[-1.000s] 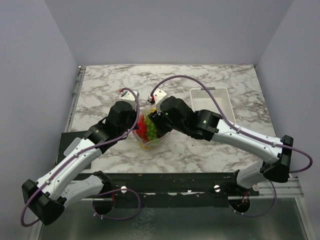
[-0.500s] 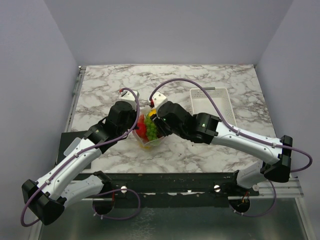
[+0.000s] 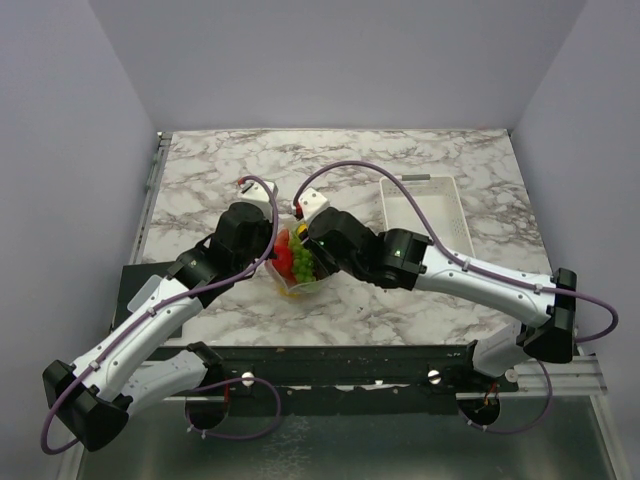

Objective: Place the food in the zip-top bag and seal the zipper
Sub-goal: Adjust the fake vegetable in the zipper food storage bag.

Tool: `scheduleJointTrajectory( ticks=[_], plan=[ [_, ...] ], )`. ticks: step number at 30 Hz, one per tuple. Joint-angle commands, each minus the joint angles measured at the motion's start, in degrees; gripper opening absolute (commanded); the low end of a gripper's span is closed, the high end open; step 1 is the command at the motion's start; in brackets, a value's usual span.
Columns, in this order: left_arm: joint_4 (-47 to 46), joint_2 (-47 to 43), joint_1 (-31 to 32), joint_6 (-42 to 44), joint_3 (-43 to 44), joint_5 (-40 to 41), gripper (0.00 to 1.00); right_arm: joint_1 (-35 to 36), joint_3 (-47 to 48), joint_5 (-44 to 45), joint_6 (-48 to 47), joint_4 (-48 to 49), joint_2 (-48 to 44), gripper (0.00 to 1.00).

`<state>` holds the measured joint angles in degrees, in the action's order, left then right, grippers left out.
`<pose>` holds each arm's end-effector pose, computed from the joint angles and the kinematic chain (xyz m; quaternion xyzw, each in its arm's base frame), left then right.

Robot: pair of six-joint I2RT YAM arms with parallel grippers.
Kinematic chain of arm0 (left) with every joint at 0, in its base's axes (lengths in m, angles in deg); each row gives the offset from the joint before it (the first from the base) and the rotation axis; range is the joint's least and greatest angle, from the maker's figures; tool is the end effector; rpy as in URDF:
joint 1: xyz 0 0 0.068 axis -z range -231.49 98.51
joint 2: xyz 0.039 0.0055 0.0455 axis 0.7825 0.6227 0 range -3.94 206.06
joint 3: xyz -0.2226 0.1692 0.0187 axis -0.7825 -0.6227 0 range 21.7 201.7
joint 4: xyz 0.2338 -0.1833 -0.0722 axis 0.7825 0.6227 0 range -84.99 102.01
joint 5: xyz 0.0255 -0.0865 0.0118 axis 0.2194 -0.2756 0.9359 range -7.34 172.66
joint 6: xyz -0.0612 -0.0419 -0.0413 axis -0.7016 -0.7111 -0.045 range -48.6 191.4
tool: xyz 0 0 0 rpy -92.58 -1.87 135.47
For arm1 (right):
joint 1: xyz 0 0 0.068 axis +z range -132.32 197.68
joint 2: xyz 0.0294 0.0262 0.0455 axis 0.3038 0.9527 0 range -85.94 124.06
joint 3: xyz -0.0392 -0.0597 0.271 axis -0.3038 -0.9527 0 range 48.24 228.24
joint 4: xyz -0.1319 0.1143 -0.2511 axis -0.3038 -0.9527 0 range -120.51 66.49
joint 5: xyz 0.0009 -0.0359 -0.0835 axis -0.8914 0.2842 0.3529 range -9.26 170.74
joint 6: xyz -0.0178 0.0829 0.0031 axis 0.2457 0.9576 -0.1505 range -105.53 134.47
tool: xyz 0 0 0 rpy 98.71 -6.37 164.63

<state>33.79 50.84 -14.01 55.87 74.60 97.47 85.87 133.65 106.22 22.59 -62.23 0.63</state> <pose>0.2359 -0.1568 0.3112 0.1014 0.8580 -0.1189 0.4892 0.1803 0.3643 0.3481 -0.3614 0.8116 0.0982 0.4483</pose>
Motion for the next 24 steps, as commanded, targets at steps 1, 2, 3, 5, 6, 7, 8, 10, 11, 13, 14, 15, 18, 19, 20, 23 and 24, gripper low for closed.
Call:
scheduleJointTrajectory(
  ticks=[1,2,3,5,6,7,8,10,11,13,14,15,18,19,20,23,24],
  plan=[
    [-1.01,-0.83,-0.43,0.50,-0.46,-0.47,0.00,0.46,-2.70,0.61,2.41,1.89,0.94,0.15],
    [-1.00,-0.74,-0.30,0.43,-0.51,-0.48,0.00,0.46,-3.27,0.36,2.67,2.30,1.09,0.14],
    [-1.05,-0.73,-0.32,0.41,-0.49,-0.53,0.00,0.46,-3.91,0.04,2.85,2.78,1.33,0.14],
    [-1.03,-0.66,-0.33,0.41,-0.47,-0.57,0.00,0.46,-4.95,-0.49,3.26,3.47,2.05,0.13],
    [-1.01,-0.65,-0.30,0.41,-0.50,-0.57,0.00,0.46,-5.20,-0.43,3.51,3.64,2.53,0.13],
    [-1.00,-0.57,-0.38,0.35,-0.51,-0.57,0.00,0.46,-5.36,-0.49,3.74,3.65,3.00,0.13],
    [-1.00,-0.56,-0.42,0.39,-0.52,-0.61,0.00,0.46,-5.49,-0.53,3.94,3.80,3.48,0.12],
    [-1.02,-0.47,-0.34,0.36,-0.50,-0.66,0.00,0.47,-5.56,-0.75,4.00,4.51,4.36,0.12],
    [-0.98,-0.47,-0.39,0.36,-0.44,-0.70,0.00,0.46,-5.52,-0.86,3.90,4.86,4.83,0.12],
    [-1.08,-0.47,-0.38,0.39,-0.43,-0.95,0.00,0.46,-4.95,-0.71,3.80,5.26,6.04,0.12],
    [-1.09,-0.47,-0.36,0.38,-0.43,-1.22,0.00,0.46,-4.45,-0.43,3.77,5.24,6.76,0.12],
    [-1.09,-0.48,-0.34,0.43,-0.43,-1.64,0.00,0.46,-4.01,-0.38,3.70,5.31,7.41,0.12],
    [-1.31,-0.68,-0.38,0.57,-0.43,-2.66,0.00,0.38,-2.69,0.24,3.64,5.82,9.90,0.12],
    [-1.39,-0.77,-0.38,0.66,-0.50,-2.82,0.00,0.31,-2.24,0.53,3.66,5.84,10.62,0.12],
    [-1.50,-0.88,-0.34,0.71,-0.48,-3.11,0.00,0.22,-1.83,0.87,3.83,5.83,11.28,0.12],
    [-1.69,-1.14,-0.33,0.85,-0.61,-4.61,0.00,-0.14,-0.89,1.29,4.78,5.84,12.63,0.13],
    [-1.75,-1.23,-0.38,0.92,-0.68,-4.88,0.00,-0.15,-0.56,1.39,5.07,6.05,12.78,0.16]
  ],
)
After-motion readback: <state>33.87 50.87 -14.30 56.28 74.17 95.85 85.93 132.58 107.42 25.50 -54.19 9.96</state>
